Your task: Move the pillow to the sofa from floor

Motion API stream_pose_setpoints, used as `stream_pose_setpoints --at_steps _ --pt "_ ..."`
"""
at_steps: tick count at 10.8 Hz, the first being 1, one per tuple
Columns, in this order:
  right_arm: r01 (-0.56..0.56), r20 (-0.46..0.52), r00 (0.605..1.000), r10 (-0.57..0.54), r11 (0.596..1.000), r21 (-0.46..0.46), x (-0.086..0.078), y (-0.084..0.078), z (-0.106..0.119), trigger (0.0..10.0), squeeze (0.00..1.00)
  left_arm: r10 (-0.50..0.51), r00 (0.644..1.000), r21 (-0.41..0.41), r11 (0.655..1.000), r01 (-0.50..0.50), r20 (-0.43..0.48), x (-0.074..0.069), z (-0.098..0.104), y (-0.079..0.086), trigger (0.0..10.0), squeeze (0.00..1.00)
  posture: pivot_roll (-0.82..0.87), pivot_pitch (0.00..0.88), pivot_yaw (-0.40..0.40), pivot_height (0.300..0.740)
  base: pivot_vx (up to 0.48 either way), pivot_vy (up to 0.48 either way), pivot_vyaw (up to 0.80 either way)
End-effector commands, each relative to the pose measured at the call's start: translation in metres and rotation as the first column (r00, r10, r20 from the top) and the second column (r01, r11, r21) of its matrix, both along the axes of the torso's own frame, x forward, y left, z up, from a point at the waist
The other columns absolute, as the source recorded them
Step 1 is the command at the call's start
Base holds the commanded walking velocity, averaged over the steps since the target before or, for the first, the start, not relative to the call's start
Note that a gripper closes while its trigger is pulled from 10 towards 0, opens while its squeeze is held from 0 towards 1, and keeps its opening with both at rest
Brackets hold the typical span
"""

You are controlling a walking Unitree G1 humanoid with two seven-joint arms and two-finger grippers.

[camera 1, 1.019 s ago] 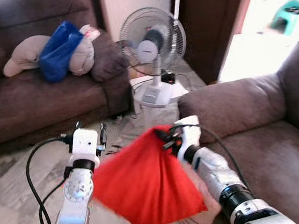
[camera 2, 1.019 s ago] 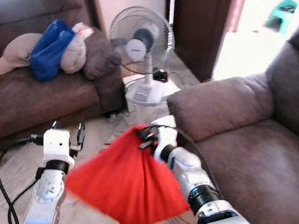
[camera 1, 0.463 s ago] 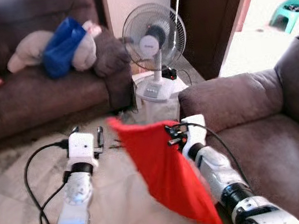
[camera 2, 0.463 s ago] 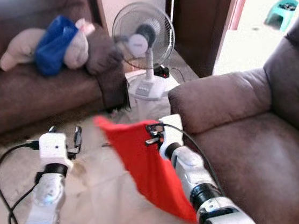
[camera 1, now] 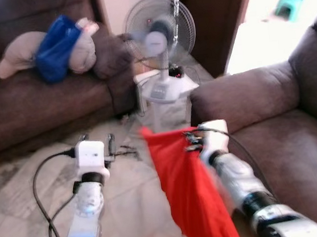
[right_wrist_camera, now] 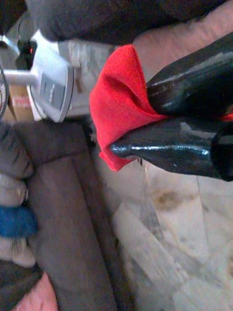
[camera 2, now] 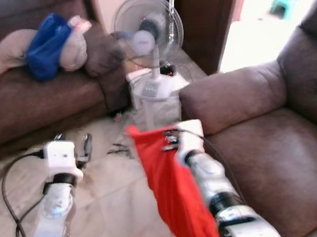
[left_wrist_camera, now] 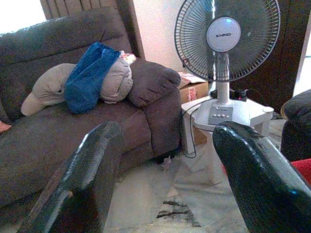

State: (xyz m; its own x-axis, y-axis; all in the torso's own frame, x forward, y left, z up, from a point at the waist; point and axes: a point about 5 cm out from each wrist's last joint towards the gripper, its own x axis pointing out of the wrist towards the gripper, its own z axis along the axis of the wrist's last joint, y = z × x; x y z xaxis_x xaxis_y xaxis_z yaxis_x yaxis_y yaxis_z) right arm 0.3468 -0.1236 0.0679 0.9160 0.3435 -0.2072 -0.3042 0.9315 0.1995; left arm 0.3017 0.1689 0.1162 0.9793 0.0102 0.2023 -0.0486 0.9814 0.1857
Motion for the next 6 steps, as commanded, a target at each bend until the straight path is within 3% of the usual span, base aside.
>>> stream_pose_setpoints --at_steps 1,6 --pt "-0.02 0.138 0.99 0.016 0.999 0.029 0.0132 0.0113 0.0302 10.0 0.0 0.016 1.0 0.012 1.0 -0.016 -0.008 -0.0006 -0.0004 0.0054 10.0 0.0 0.1 0.064 -0.06 0.74 0.0 0.442 -0.8" --pt "0.032 0.106 0.994 -0.033 0.999 0.005 0.0143 0.0059 0.0262 10.0 0.0 0.001 1.0 0.026 1.0 -0.001 -0.002 -0.003 -0.0004 0.0025 10.0 0.0 0.1 0.061 -0.056 0.74 0.0 0.0 -0.74"
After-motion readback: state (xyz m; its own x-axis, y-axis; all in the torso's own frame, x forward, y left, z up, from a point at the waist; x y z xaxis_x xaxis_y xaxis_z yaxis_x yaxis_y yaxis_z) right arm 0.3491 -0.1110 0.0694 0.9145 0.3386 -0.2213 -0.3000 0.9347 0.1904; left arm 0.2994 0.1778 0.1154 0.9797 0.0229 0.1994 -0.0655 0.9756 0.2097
